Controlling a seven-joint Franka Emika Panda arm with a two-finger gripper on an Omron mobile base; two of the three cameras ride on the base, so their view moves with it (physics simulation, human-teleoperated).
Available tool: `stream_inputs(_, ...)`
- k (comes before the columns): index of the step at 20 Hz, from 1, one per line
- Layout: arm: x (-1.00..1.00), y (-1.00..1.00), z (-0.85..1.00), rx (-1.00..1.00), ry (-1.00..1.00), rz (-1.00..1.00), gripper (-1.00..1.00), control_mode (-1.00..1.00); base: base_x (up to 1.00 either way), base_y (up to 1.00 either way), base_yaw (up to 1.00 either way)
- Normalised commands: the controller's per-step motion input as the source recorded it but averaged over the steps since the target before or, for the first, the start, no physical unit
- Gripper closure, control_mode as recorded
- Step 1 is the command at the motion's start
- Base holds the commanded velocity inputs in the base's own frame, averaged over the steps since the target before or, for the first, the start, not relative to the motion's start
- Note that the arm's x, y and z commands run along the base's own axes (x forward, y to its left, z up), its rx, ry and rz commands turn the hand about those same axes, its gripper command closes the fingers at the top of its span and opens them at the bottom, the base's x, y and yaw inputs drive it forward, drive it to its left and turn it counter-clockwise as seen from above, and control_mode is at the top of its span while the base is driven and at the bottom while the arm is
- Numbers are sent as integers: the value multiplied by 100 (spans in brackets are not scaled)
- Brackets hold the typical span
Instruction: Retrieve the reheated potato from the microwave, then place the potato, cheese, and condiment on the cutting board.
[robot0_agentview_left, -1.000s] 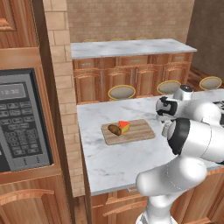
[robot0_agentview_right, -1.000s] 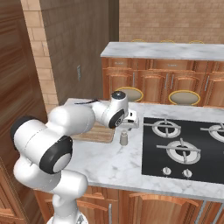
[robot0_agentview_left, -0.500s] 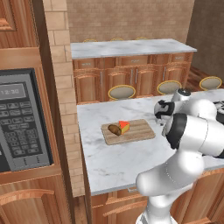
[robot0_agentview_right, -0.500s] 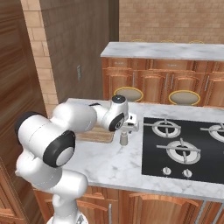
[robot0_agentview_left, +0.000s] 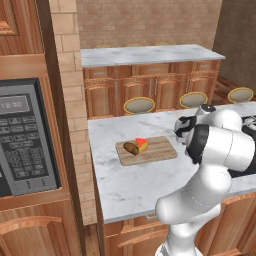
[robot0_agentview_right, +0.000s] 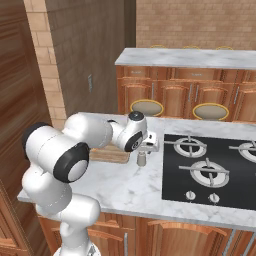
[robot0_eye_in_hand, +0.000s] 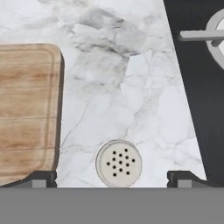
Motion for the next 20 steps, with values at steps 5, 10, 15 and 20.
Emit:
stream_inputs(5, 15, -7, -14, 0, 0, 0, -100, -100, 0, 0, 0)
stream_inputs(10, 19, -3, -9, 0, 0, 0, -100, -100, 0, 0, 0)
stream_inputs(15, 8, -6, -2, 0, 0, 0, -100, -100, 0, 0, 0)
stream_inputs(20, -3, -3, 0, 0, 0, -4, -100, -100, 0, 0, 0)
